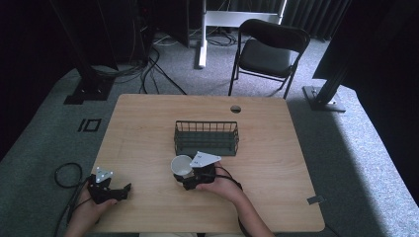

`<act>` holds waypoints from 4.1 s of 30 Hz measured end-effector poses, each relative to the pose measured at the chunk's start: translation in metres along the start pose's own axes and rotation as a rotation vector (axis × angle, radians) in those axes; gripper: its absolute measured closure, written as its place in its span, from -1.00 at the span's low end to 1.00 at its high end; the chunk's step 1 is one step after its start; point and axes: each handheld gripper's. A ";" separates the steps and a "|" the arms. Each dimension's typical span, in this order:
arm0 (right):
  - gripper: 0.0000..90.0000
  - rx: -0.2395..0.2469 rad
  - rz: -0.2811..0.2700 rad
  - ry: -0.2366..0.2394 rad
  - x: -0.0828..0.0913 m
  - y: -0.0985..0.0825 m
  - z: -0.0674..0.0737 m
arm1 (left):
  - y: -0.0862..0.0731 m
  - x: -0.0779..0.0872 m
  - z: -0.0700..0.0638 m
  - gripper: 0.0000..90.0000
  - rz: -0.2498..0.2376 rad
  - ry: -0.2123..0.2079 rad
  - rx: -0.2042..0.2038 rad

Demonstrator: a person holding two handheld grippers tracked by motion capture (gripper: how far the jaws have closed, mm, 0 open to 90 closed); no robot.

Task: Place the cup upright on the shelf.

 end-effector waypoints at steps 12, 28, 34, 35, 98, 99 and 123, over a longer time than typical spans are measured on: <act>-0.55 0.010 -0.013 0.013 0.003 0.017 0.001 | 0.000 0.000 0.000 -0.97 0.000 0.000 0.001; -0.56 0.016 -0.105 -0.038 0.013 0.056 0.001 | 0.000 0.000 0.000 -0.97 -0.002 0.000 0.000; -0.55 0.020 -0.146 -0.064 0.015 0.069 -0.001 | 0.000 0.000 0.000 -0.97 0.001 0.000 -0.002; -0.56 0.021 -0.148 -0.068 0.015 0.071 -0.002 | 0.000 0.000 0.000 -0.97 0.000 0.000 0.000; -0.56 -0.165 -0.085 -0.892 0.016 0.035 -0.093 | 0.000 0.000 0.000 -0.97 0.000 0.000 0.000; -0.56 -0.165 -0.085 -0.892 0.016 0.035 -0.093 | 0.000 0.000 0.000 -0.97 0.000 0.000 0.000; -0.73 -0.175 -0.116 -0.814 0.030 0.036 -0.091 | 0.000 0.000 0.000 -0.97 0.000 0.000 0.000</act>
Point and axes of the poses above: each handheld gripper's, and its own axes: x roughly backward along the jaws, y roughly out of its top, z roughly to its left, and after that the axes turned 13 degrees about -z, right-handed
